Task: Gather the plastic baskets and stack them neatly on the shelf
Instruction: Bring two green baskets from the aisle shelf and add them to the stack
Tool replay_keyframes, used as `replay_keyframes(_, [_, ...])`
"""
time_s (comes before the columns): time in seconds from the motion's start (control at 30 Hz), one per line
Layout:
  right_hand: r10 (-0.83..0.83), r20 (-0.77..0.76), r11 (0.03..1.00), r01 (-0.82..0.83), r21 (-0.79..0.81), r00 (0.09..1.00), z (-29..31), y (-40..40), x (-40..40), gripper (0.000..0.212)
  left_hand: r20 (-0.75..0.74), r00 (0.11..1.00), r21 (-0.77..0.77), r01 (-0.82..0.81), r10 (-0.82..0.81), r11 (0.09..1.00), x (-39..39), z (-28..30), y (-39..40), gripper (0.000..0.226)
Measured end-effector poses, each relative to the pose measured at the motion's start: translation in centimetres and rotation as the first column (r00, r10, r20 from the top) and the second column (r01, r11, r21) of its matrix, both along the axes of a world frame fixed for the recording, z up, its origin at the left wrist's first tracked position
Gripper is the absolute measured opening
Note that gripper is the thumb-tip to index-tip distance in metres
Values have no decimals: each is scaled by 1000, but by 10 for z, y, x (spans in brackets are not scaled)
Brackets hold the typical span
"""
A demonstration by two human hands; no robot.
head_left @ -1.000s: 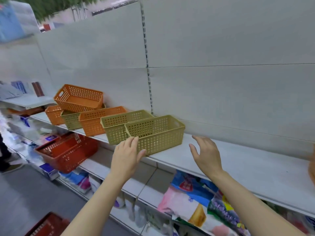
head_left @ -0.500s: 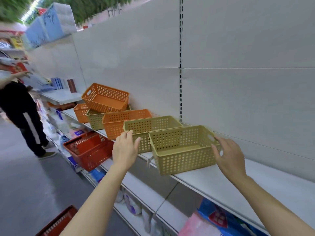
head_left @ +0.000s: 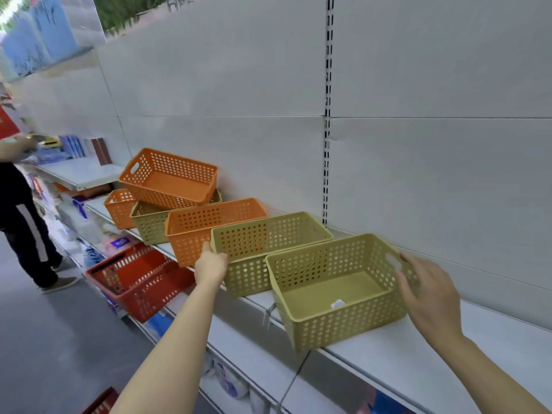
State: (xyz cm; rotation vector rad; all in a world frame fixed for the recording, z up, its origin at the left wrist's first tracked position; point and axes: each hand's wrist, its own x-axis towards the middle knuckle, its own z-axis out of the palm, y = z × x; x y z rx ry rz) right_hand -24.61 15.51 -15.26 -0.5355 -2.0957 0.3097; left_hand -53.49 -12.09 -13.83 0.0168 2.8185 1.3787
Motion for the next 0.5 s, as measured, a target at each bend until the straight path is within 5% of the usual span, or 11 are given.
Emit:
replay_keyframes(0.3, [-69,22,979,72,-192,997,-7,16,-9,46,-191,979,240,-26,74,970,26,-19,-4,57])
replay_keyframes(0.5, [12,-45,826,-36,-563,999,-2,23,-5,54,-358,928,375,41,104,926,42,-14,-13,57])
